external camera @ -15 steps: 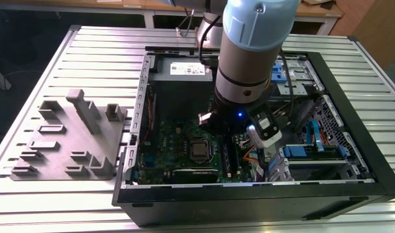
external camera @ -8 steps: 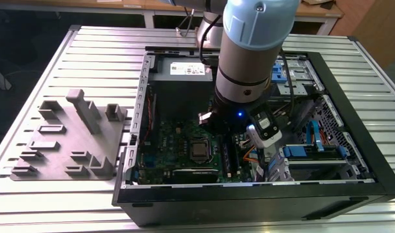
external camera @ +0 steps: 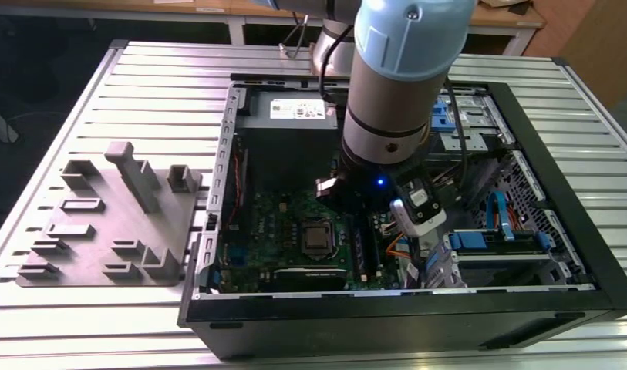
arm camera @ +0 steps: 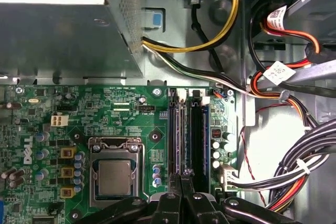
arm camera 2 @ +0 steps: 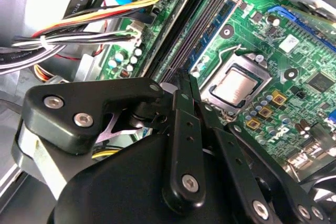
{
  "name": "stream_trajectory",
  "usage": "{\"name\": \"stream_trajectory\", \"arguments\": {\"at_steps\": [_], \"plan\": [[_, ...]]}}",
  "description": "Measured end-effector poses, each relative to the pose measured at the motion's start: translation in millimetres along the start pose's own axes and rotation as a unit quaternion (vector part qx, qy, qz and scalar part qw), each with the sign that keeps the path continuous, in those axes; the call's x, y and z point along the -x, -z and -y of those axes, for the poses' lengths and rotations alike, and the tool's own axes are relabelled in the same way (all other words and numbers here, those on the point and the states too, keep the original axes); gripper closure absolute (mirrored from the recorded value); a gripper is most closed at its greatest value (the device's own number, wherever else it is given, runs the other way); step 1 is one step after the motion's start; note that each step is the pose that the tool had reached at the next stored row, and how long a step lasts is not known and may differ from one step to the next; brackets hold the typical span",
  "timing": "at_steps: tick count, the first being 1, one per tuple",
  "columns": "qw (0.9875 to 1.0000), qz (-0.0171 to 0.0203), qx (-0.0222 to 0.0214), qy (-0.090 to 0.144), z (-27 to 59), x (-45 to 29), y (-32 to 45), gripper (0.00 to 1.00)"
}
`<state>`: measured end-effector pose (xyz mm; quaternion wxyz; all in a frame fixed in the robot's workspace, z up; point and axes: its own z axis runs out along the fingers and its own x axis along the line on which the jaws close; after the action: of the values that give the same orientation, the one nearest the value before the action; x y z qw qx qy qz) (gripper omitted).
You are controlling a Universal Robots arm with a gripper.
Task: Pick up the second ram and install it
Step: 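Insert the second ram into the second slot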
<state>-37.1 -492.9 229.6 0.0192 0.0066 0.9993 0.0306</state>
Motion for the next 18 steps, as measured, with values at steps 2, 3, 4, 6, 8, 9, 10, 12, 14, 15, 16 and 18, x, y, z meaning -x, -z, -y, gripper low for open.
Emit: {"name": "stream_trajectory", "arguments": {"at_steps": [2, 3, 4, 6, 8, 9, 10, 12, 14, 15, 16, 18], "plan": [[1.0, 0.0002, -0.0001, -0.003, 0.0, 0.5, -0.3, 0.92], [1.0, 0.0002, -0.0001, -0.004, 0.0, 0.6, -0.4, 0.92], [1.0, 0.0003, -0.0001, -0.004, 0.0, 0.7, -0.5, 0.92], [1.0, 0.0002, 0.0001, -0.004, 0.0, 1.2, -0.9, 0.92], [1.0, 0.0002, 0.0, -0.004, 0.1, 1.9, -1.4, 0.92], [1.0, 0.0002, 0.0, -0.004, 0.1, 2.0, -1.7, 0.92], [1.0, 0.0003, 0.0, -0.004, 0.0, 2.2, -2.1, 0.92], [1.0, 0.0003, 0.0001, -0.004, -0.1, 2.3, -2.7, 0.92], [1.0, 0.0002, 0.0002, -0.004, -0.5, 2.3, -3.3, 0.92], [1.0, 0.0002, 0.0003, -0.004, -0.7, 2.3, -3.4, 0.92], [1.0, 0.0002, 0.0003, -0.004, -0.8, 2.3, -3.4, 0.92], [1.0, 0.0002, 0.0006, -0.004, -0.9, 2.2, -3.5, 0.92]]}}
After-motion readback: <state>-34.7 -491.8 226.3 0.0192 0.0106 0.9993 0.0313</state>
